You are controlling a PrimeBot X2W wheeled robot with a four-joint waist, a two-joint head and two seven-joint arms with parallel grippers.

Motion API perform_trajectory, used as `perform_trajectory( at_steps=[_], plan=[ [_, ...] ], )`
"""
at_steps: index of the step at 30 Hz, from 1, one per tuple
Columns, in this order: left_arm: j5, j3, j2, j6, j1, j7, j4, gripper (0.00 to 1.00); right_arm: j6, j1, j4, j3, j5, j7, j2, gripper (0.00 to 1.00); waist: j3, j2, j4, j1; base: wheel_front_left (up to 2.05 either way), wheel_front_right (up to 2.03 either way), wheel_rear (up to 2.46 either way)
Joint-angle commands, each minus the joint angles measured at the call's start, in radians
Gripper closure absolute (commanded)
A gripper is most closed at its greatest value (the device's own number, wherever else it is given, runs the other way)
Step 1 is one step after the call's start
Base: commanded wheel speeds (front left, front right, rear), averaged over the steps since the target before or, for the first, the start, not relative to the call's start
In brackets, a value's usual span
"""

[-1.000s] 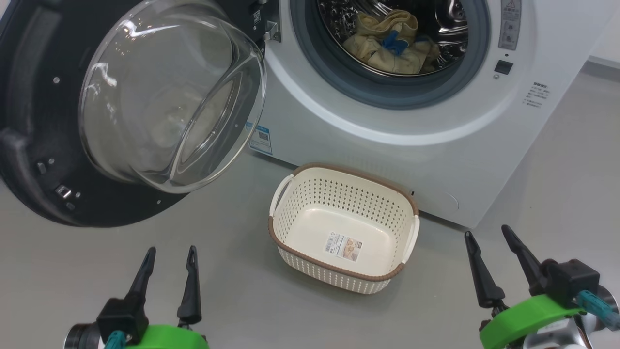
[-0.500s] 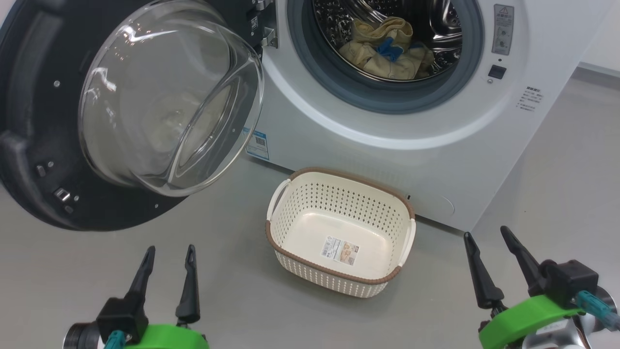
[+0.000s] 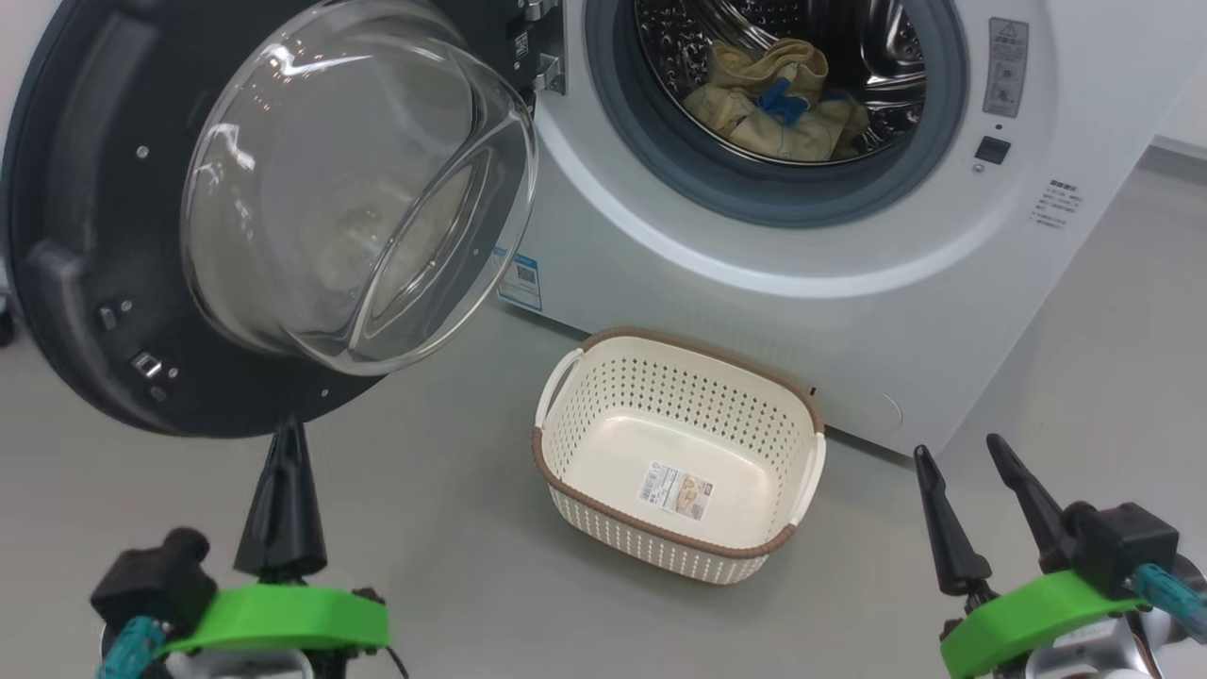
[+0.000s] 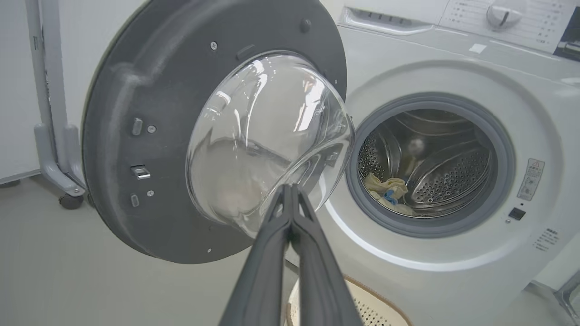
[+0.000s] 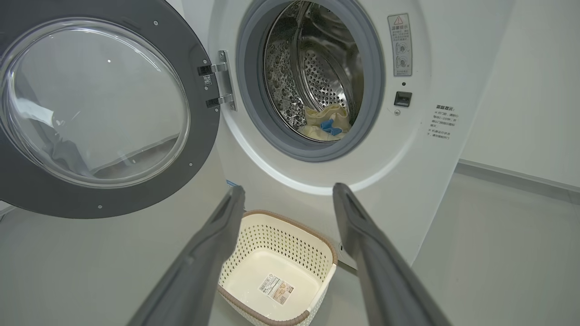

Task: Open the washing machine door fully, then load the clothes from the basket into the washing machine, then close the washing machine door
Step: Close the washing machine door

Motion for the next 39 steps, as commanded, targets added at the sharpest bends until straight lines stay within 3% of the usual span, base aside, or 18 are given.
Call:
perform_trajectory(
  at_steps=[1, 7, 17, 27, 39],
  plan=[
    [-0.042, 0.062, -0.007, -0.023, -0.056, -0.014, -0.057, 1.00, -0.003, -0.028, -0.041, 0.015, -0.010, -0.001, -0.011, 0.00, 0.001, 0.0000, 0.006, 0.0000, 0.00, 0.00, 0.00],
    [-0.239, 0.164, -0.025, -0.135, -0.059, -0.011, -0.130, 1.00, -0.003, -0.029, -0.052, 0.013, -0.014, 0.008, -0.011, 0.00, 0.003, 0.0000, 0.017, 0.0000, 0.00, 0.00, 0.00],
    [-0.602, 0.355, 0.008, -0.252, -0.112, 0.066, -0.203, 1.00, -0.003, -0.025, -0.068, 0.000, -0.026, 0.020, -0.011, 0.00, 0.008, 0.0000, 0.027, 0.0000, 0.00, 0.00, 0.00],
    [-0.899, 0.489, 0.092, -0.305, -0.230, 0.197, -0.108, 1.00, -0.003, -0.035, -0.089, -0.011, -0.041, 0.037, -0.011, 0.00, 0.043, 0.0000, 0.032, 0.0000, 0.00, 0.00, 0.00],
    [-1.048, 0.601, 0.184, -0.325, -0.373, 0.265, 0.145, 1.00, -0.003, -0.051, -0.111, -0.006, -0.063, 0.064, -0.011, 0.00, 0.083, 0.0000, 0.007, 0.0000, 0.00, 0.00, 0.00]
  ],
)
